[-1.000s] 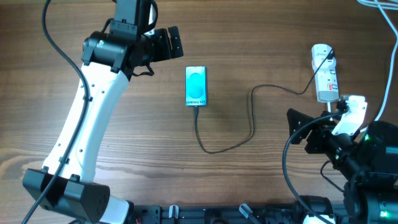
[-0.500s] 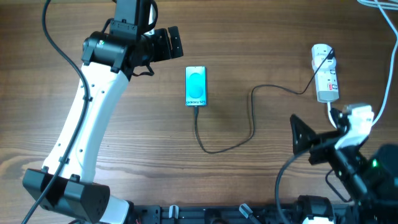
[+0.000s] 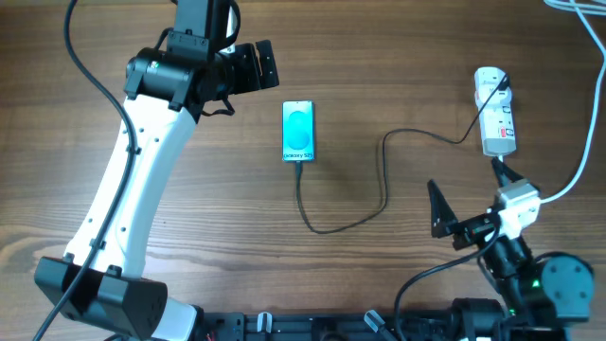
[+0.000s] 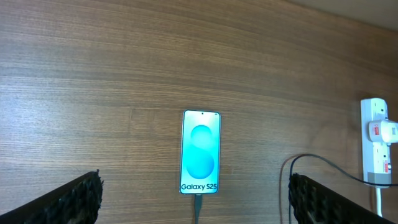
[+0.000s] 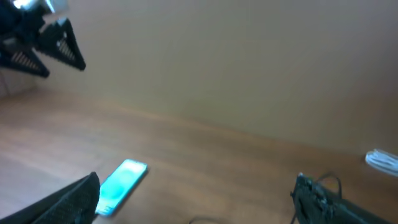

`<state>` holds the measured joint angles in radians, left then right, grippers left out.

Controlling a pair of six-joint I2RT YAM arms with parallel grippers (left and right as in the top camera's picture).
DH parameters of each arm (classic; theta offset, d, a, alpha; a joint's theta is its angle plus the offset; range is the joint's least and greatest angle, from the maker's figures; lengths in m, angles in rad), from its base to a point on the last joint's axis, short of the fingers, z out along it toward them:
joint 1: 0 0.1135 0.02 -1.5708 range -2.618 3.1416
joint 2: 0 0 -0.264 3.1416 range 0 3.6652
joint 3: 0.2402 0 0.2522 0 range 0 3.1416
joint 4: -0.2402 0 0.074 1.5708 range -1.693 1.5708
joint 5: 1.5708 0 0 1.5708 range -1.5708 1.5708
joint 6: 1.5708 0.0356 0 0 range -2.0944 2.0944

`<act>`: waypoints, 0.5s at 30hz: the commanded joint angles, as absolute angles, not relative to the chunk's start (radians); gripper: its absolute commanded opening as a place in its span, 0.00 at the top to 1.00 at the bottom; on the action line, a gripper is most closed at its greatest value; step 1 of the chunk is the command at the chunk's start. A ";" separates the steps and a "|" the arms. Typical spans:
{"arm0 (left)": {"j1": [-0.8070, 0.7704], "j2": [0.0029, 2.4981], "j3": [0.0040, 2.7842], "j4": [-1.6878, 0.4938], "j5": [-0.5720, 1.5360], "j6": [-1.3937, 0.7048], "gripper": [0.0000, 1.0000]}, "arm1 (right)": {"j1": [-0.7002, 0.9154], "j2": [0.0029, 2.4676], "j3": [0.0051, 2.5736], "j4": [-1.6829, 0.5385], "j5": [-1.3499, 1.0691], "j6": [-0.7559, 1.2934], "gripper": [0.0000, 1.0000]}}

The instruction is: Plug charger to phone and switch on socket

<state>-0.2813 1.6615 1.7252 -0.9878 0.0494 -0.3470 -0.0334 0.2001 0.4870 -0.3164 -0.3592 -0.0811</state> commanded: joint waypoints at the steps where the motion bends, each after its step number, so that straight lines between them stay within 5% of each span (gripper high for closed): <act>1: -0.278 1.668 1.720 -0.985 0.043 -0.356 0.00 | -0.029 0.117 0.376 -0.218 -0.369 -0.094 0.00; 15: -0.278 1.668 1.721 -0.986 0.043 -0.356 0.00 | -0.017 0.050 0.200 0.039 -0.343 -0.104 0.00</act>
